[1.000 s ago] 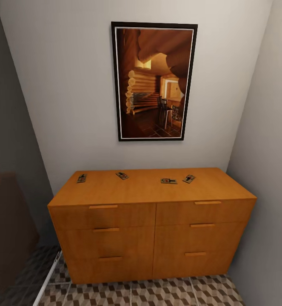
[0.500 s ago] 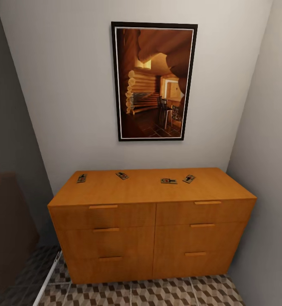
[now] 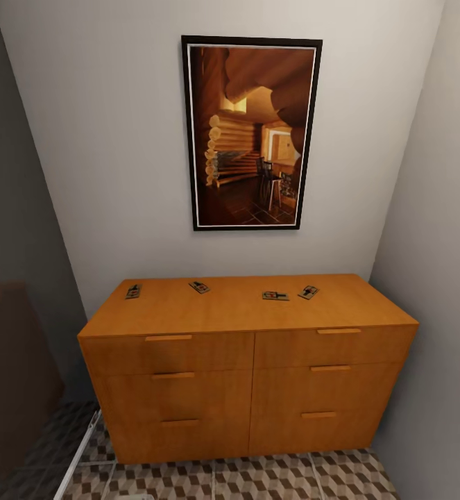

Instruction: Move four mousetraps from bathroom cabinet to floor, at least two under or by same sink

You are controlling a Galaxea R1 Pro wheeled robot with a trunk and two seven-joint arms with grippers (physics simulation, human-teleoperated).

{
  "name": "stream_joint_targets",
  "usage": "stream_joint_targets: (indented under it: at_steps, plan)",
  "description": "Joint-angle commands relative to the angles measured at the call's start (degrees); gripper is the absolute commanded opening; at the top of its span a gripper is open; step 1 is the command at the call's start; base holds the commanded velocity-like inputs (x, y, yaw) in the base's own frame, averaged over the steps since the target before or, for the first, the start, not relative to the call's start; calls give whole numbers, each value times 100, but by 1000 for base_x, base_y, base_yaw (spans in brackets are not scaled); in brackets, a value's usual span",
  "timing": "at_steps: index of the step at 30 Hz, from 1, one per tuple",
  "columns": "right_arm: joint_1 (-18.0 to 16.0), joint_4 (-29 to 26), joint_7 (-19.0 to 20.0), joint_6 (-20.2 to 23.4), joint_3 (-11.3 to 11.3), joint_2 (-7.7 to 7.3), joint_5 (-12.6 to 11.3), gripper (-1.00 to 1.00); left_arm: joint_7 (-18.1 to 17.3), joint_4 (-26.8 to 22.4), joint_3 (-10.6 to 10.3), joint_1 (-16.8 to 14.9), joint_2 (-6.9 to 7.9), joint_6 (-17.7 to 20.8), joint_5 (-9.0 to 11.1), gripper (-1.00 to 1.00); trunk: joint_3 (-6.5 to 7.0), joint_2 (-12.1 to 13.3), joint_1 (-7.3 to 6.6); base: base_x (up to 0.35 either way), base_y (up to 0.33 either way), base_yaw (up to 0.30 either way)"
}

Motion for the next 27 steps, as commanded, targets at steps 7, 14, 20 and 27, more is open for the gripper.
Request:
stream_joint_targets:
  at_steps: [7, 14, 20, 27]
  plan:
    - [0, -32, -9, 36, -12, -4, 6, 100, 5, -81, 9, -1, 2, 67, -61, 100, -6, -3, 0, 0, 0, 0]
    - [0, -239, -9, 73, -25, -12, -3, 100, 5, -390, 11, -1, -2, 206, -216, 100, -6, -3, 0, 0, 0, 0]
    - [0, -596, -14, 102, -39, -107, -12, 100, 5, -863, 14, -1, -13, 525, -337, 100, -6, -3, 0, 0, 0, 0]
    - [0, -1550, -17, 461, -57, -260, -12, 100, 5, -1806, 9, -1, -32, 1032, -400, 100, -6, -3, 0, 0, 0, 0]
